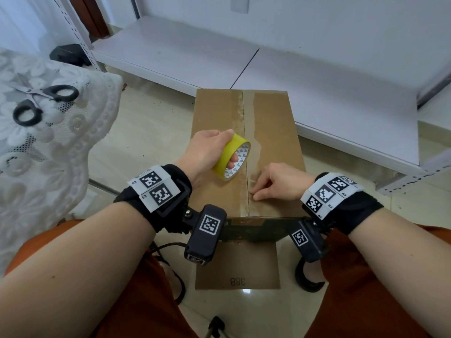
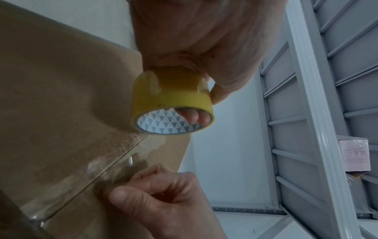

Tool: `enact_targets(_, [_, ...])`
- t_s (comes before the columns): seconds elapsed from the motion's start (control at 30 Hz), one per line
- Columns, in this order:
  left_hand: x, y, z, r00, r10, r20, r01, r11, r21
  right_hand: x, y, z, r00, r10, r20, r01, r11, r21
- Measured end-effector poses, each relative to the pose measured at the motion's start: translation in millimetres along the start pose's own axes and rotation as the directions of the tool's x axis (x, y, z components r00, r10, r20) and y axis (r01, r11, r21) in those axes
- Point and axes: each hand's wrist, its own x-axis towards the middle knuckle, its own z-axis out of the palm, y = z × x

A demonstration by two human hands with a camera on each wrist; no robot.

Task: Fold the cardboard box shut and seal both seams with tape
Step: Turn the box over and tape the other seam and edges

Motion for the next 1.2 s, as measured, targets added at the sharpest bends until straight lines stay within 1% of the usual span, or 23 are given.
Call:
enact_targets(0.07, [0,-1,0,1.000,-0.004,0.027,0.003,1.000,0.012,1,2,-3,0.997,0.065,-0.029,-0.064,0.997,0.034])
enact_targets(0.1, [-1,-1,0,0.999,-0.005,0.041,0.004,1.000,0.023,1,2,-4,0.991,0.094,-0.095,-0.091,0.995,0.033])
enact_targets(0.13, [-1,-1,0,0.999,-0.003,0.052,0.002,0.999,0.034,2,1,-7,0.974,0.110,-0.198,-0.109,0.994,0.019])
enact_targets(0.17, [-1,-2,0,0.998,0.002,0.057,-0.005,0.999,0.046,2,0,-10,0.943,0.111,-0.314,-0.109,0.994,0.026])
enact_targets(0.2, [-2,-2,0,0.998,0.009,0.061,-0.012,0.998,0.059,1,-2,-14,0.895,0.116,-0.430,-0.086,0.992,0.090])
enact_targets(0.23, [-2,-1,1,0.998,0.017,0.066,-0.021,0.997,0.073,1,-4,-19,0.847,0.137,-0.514,-0.028,0.976,0.214])
enact_targets(0.27, [-3,-1,1,0.997,0.025,0.074,-0.031,0.996,0.085,-1,-9,-24,0.822,0.165,-0.545,0.050,0.932,0.358])
enact_targets(0.3, [-4,0,2,0.996,0.036,0.087,-0.045,0.994,0.098,-2,-13,-28,0.832,0.179,-0.524,0.122,0.864,0.488])
enact_targets(0.33, [-5,0,3,0.994,0.048,0.102,-0.059,0.992,0.109,-4,-18,-30,0.868,0.164,-0.469,0.170,0.789,0.590])
enact_targets(0.37, [-7,0,4,0.991,0.059,0.118,-0.073,0.991,0.116,-5,-24,-30,0.911,0.125,-0.392,0.185,0.726,0.662])
enact_targets(0.4, [-8,0,5,0.989,0.071,0.131,-0.087,0.989,0.120,-6,-28,-28,0.948,0.081,-0.308,0.174,0.678,0.714])
enact_targets(0.47, [-8,-1,6,0.985,0.092,0.144,-0.110,0.986,0.122,-6,-34,-23,0.983,0.026,-0.180,0.127,0.609,0.783])
enact_targets(0.53, [-8,-2,6,0.984,0.116,0.136,-0.132,0.984,0.120,-4,-36,-21,0.993,0.020,-0.120,0.089,0.558,0.825])
enact_targets(0.63, [-10,-4,6,0.977,0.185,0.104,-0.200,0.968,0.154,0,-34,-20,0.997,0.011,-0.072,0.057,0.498,0.865])
enact_targets(0.73, [-12,-5,8,0.968,0.233,0.091,-0.246,0.955,0.168,0,-30,-23,0.998,-0.047,-0.035,0.052,0.433,0.900])
enact_targets(0.83, [-12,-4,10,0.964,0.250,0.095,-0.262,0.951,0.161,-3,-24,-29,0.994,-0.112,-0.009,0.050,0.371,0.927])
enact_targets(0.9, [-12,-3,10,0.961,0.258,0.102,-0.271,0.950,0.155,-5,-23,-32,0.991,-0.132,-0.010,0.052,0.324,0.944])
enact_targets(0.93, [-11,-3,10,0.959,0.263,0.103,-0.276,0.949,0.153,-7,-24,-32,0.992,-0.127,-0.018,0.059,0.327,0.943])
enact_targets(0.97, [-10,-3,10,0.958,0.268,0.102,-0.281,0.948,0.149,-8,-26,-31,0.994,-0.107,-0.030,0.067,0.360,0.931])
enact_targets(1.07, [-7,-6,9,0.953,0.283,0.109,-0.297,0.945,0.140,-8,-36,-27,0.997,-0.001,-0.073,0.061,0.560,0.826])
enact_targets(1.1, [-7,-7,9,0.952,0.286,0.114,-0.300,0.942,0.147,-8,-39,-27,0.998,0.017,-0.064,0.042,0.591,0.805])
enact_targets(1.13, [-7,-7,9,0.950,0.288,0.117,-0.304,0.938,0.164,-8,-41,-28,0.999,0.019,-0.047,0.026,0.594,0.804])
enact_targets(1.2, [-7,-6,9,0.946,0.303,0.112,-0.321,0.925,0.205,-9,-42,-34,0.999,-0.017,-0.036,0.039,0.577,0.816])
